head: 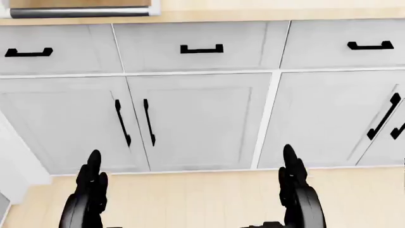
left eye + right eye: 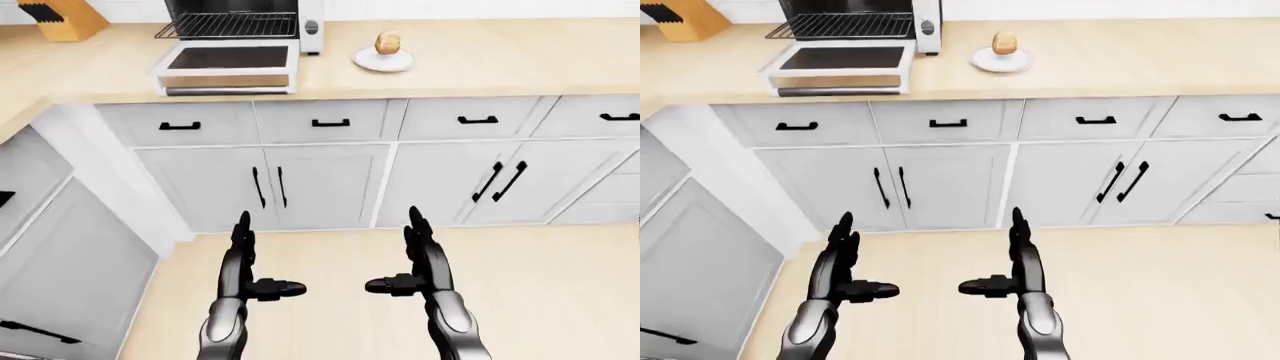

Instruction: Place the bread on the rack of the toaster oven.

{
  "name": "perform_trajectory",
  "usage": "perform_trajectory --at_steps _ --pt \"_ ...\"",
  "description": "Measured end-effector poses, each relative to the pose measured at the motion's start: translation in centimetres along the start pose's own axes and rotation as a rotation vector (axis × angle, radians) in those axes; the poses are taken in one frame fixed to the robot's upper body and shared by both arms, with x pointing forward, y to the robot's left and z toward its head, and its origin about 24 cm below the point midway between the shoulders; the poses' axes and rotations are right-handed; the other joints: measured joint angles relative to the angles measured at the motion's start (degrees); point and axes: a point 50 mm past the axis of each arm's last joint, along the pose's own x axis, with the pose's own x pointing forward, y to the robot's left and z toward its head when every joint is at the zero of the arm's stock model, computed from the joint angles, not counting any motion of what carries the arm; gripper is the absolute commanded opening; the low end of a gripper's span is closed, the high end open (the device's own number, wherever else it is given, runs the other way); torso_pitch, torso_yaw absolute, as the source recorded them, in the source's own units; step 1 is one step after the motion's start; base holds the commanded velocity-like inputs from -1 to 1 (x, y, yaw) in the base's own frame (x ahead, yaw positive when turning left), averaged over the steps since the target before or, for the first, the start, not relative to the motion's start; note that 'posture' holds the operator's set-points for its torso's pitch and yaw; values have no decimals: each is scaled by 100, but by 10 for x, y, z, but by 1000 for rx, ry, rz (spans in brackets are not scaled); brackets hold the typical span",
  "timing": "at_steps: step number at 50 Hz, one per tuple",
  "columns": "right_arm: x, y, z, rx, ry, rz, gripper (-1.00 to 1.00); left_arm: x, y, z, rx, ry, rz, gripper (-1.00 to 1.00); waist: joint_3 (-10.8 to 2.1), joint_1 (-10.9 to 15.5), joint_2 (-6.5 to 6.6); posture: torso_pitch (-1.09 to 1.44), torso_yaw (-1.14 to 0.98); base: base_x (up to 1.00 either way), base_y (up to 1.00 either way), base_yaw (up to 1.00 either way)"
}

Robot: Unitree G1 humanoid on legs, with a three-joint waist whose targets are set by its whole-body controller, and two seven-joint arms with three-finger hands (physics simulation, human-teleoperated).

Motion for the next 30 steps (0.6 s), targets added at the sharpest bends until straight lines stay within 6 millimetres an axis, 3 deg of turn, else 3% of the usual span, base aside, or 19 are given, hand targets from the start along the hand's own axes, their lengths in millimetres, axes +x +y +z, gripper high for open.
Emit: perform_trajectory --at_steps 1,3,5,9,15,24,30 --pt "1 0 9 -7 -15 -1 100 -1 1 7 4 -19 0 100 -34 -12 -18 0 0 0 0 0" --pt "5 -1 45 -24 -119 -12 100 1 1 34 14 -115 -3 100 -277 46 -10 0 0 0 0 0" --pt "7 1 66 -29 -191 -15 100 -1 1 49 27 -166 -5 100 -201 56 -55 0 0 0 0 0" --pt "8 8 86 -43 -230 9 100 -5 3 67 45 -189 -4 100 -355 57 -40 0 0 0 0 0" --pt "8 7 106 -73 -234 21 100 -7 5 101 82 -243 -1 100 -374 61 -10 0 0 0 0 0" --pt "11 6 172 -117 -380 17 100 -10 16 165 131 -376 42 100 -415 49 2 0 0 0 0 0" --pt "12 14 189 -129 -397 60 100 -13 10 189 149 -415 20 100 -351 63 32 0 0 9 0 0"
